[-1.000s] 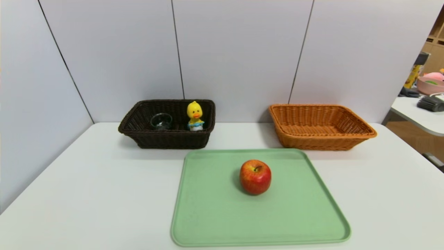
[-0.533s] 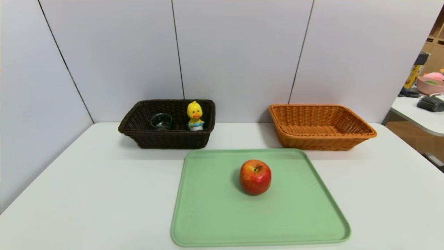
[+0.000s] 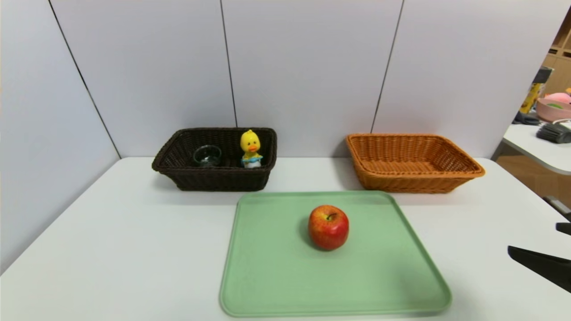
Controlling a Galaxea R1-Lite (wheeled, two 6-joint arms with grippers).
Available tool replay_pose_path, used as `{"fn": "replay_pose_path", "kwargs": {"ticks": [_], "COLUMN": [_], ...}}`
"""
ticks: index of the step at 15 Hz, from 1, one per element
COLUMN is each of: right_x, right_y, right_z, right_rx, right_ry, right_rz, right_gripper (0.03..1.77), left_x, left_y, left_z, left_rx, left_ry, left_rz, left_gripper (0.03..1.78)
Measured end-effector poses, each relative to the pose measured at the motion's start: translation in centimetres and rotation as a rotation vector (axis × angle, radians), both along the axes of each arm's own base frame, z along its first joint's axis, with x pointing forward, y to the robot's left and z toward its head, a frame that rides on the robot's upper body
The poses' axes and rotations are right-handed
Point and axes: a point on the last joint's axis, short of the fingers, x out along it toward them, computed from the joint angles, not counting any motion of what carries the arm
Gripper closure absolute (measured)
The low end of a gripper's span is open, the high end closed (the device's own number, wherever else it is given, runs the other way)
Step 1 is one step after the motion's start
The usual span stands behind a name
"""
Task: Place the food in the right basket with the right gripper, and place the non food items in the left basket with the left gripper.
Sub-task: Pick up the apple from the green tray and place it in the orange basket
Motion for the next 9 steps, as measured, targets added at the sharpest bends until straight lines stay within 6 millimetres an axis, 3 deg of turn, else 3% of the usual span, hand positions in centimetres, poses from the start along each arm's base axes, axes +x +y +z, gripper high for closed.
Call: {"fn": "replay_pose_path", "kwargs": {"ticks": [5,9], "right_x": [5.9,9.2], "right_y": [4.5,8.1], "right_z": [2.2,3.0], "right_rx": [-0.021,-0.048], "right_ry": [0.072,0.145], "right_rz": [0.177,0.273], "right_gripper": [0.1,0.1], "left_x": [0.0,0.0], "left_y": [0.0,0.0], "left_z": [0.0,0.0], "left_rx": [0.0,0.0], "left_ry": [0.0,0.001], "left_rz": [0.0,0.0], "left_gripper": [0.12,0.12]}}
